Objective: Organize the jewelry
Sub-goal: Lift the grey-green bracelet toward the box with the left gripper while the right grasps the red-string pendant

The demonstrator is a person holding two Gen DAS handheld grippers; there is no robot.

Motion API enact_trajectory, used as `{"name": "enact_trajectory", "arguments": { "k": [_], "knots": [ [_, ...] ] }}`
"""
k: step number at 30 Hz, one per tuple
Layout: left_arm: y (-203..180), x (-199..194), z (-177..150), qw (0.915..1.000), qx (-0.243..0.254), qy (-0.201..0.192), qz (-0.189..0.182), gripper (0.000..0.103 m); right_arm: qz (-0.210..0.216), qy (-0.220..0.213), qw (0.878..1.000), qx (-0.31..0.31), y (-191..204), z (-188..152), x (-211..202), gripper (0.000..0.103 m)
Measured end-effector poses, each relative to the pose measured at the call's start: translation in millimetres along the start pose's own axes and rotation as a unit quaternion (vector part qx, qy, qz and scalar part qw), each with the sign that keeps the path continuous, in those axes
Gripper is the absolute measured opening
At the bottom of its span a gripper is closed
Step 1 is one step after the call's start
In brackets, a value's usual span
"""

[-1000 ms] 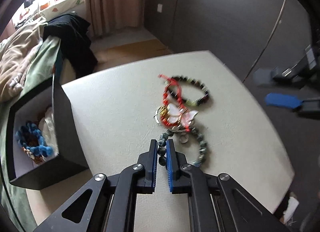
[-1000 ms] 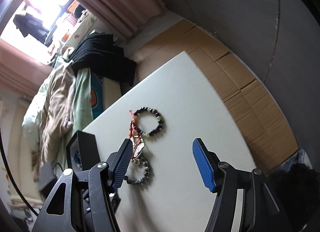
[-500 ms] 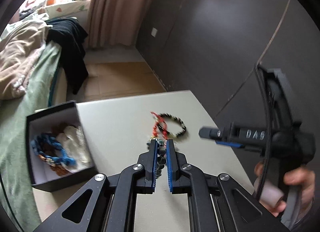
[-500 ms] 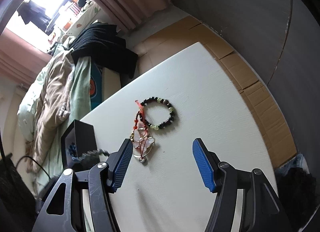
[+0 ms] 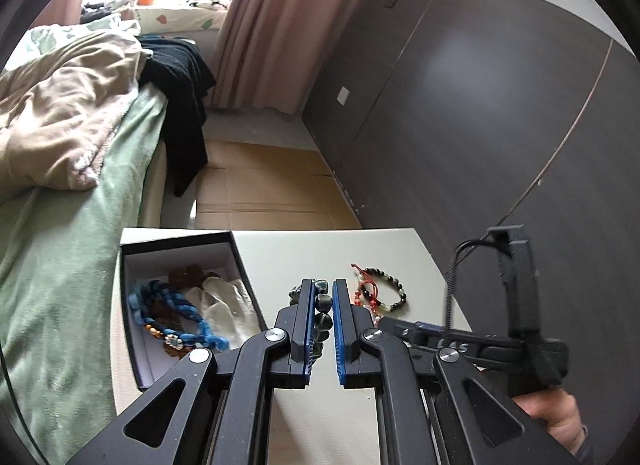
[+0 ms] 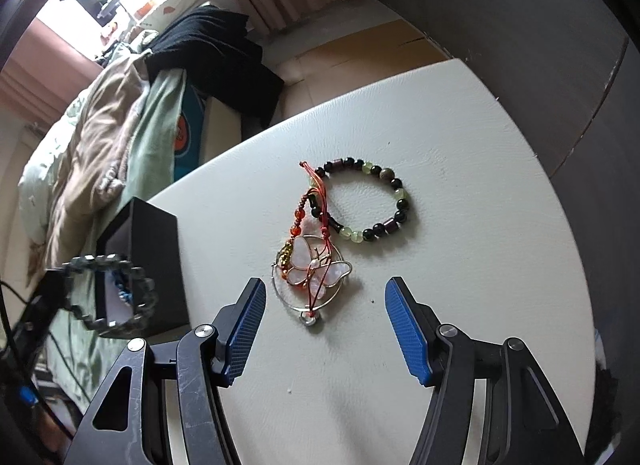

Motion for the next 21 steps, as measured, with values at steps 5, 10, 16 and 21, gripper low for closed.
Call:
{"name": "enact_trajectory", "arguments": {
  "k": [5, 10, 16, 21],
  "knots": [
    [6.1, -6.0, 2.3, 1.0, -0.004, -0.004, 0.0, 0.008, -0.005, 0.021, 1.0, -0.014, 11.1, -6.7, 10.0, 0.042],
    [10.7, -7.3, 3.7, 1.0, -0.006, -0.005, 0.002, 0.008, -0.008, 0.035, 0.999, -0.01, 9.4, -11.9, 17.9, 0.006],
    [12.2, -9.4, 4.9, 0.9999, -0.009, -0.008, 0.002, 0.009, 0.009, 0.018, 1.0, -0.011, 11.4, -9.9, -0.6, 0.006],
    [11.6, -9.3, 5.2, 0.9999, -0.008, -0.009, 0.004, 0.009, 0.038, -0.032, 0.999, -0.013, 13.5, -5.3, -35.5, 0.006]
  ]
}}
Point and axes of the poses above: each gripper's, at about its wrist camera, not at the fingertips, and x roughly the way its jaws point, y to its left, z to its top, the point moved 5 cm from there along x, roughly the way its jaws point, and after that the axes turned 3 degrees about -x, right-handed, at the moved point
